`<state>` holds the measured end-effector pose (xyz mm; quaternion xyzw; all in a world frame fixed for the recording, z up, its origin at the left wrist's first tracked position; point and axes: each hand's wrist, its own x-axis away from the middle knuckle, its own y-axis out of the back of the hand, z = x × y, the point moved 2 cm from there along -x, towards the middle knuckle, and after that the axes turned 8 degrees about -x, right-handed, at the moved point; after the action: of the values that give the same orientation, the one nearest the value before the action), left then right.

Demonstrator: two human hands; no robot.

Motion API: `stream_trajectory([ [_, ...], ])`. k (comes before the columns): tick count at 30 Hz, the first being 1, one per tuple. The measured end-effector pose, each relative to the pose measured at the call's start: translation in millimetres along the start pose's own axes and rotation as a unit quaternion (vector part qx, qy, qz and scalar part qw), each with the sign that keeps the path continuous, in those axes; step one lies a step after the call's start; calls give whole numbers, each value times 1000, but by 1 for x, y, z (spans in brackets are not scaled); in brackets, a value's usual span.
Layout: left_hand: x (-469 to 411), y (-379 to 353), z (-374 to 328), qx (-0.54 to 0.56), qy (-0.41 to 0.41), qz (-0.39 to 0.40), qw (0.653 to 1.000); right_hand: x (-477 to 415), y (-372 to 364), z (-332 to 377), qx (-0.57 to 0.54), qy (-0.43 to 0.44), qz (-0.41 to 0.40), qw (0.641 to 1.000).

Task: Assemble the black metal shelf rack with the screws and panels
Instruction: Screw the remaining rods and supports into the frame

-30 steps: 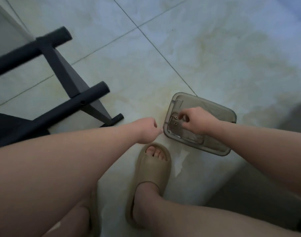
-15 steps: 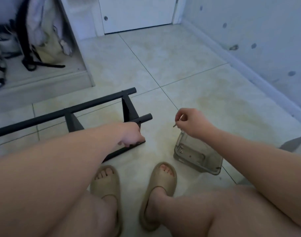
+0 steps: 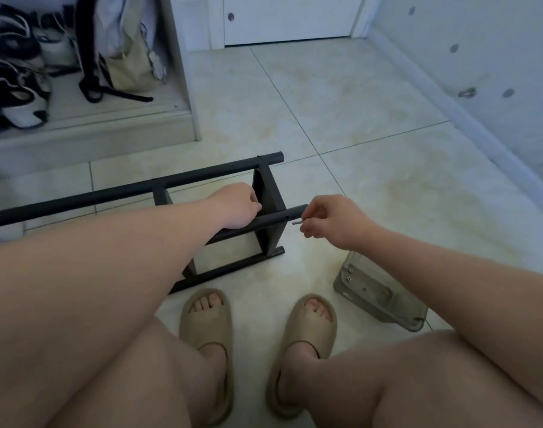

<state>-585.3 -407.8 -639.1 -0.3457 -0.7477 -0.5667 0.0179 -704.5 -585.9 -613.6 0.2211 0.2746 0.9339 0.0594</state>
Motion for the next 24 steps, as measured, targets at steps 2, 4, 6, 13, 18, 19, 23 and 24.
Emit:
stream_trajectory([
  [2,-13,-4,3,33,16,13,999,-9,-2,-4,3,-4,8,1000],
  [4,-24,-10,5,83,31,48,995,-16,-2,-9,-4,-8,16,1000],
  [6,-33,-16,4,143,52,76,985,-20,-4,-14,-20,-14,25,999],
  [13,-45,-32,-9,303,79,192,930,-28,-13,-22,-45,-5,25,999],
  [18,-45,-34,-11,327,84,185,923,-28,-13,-24,-45,-4,21,999],
  [19,-46,-34,-11,327,85,180,924,-28,-13,-25,-47,-4,19,999],
  [23,-47,-34,-13,322,92,165,928,-27,-11,-26,-60,-4,10,998],
  [24,-47,-34,-13,321,95,163,928,-26,-11,-26,-64,-3,6,998],
])
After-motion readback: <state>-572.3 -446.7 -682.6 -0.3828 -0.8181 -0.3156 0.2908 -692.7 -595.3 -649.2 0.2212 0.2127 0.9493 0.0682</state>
